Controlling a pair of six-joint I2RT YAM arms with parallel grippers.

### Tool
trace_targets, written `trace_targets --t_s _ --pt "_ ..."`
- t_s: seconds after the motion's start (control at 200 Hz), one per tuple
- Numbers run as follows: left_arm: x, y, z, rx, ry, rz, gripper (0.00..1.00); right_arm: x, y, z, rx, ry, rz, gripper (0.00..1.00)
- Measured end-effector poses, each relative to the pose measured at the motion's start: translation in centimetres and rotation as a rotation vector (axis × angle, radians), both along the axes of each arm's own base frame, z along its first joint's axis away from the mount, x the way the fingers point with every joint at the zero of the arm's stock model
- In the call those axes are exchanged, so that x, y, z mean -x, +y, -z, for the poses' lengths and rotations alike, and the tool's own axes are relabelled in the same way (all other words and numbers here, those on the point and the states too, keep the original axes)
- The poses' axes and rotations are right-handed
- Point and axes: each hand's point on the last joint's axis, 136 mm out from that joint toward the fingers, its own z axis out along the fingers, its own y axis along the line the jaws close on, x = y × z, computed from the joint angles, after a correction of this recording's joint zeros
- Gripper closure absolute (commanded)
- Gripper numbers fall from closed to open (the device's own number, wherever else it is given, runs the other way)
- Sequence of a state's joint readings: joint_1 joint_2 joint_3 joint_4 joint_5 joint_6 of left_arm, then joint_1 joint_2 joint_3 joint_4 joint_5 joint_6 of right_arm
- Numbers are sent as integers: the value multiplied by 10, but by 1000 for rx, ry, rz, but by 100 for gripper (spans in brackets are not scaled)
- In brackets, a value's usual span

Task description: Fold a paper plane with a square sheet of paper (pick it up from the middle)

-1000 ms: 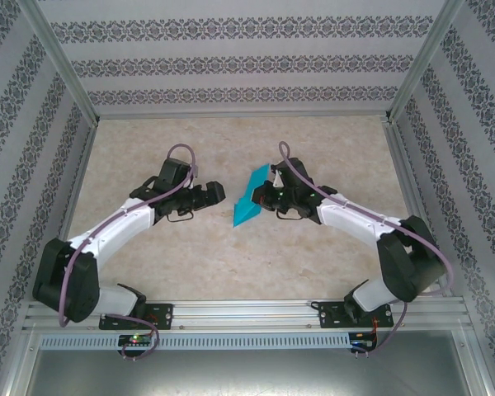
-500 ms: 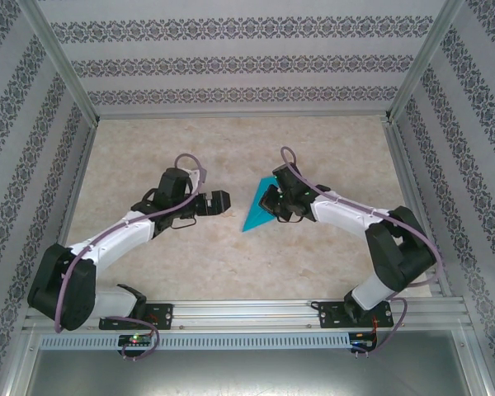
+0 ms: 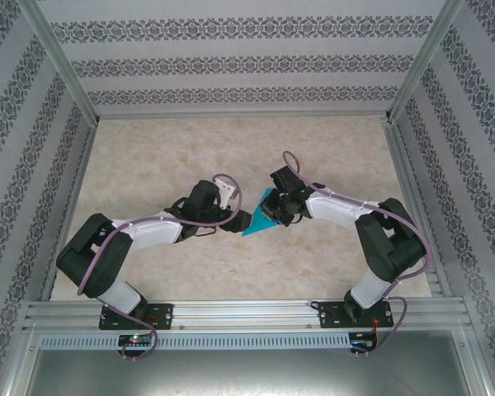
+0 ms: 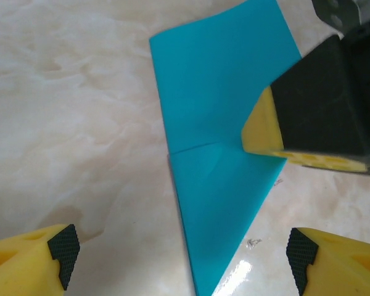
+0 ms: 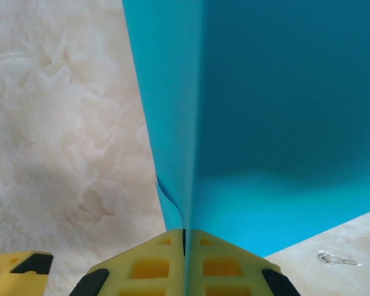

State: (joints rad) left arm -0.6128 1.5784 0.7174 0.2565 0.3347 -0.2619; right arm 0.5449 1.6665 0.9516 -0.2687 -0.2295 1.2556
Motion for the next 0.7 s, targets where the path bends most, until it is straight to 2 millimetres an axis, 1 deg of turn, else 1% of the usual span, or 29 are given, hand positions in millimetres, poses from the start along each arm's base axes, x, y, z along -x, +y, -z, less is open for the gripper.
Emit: trace_targets --t_s 0.205,0.465,0.699 --pt "2 -19 10 -29 -84 90 13 -1 -5 6 -26 54 49 96" --pt "17 -44 32 -94 -164 234 29 4 -2 13 -55 115 71 94" --pt "17 -47 50 -127 -196 290 45 7 -1 13 -65 142 77 90"
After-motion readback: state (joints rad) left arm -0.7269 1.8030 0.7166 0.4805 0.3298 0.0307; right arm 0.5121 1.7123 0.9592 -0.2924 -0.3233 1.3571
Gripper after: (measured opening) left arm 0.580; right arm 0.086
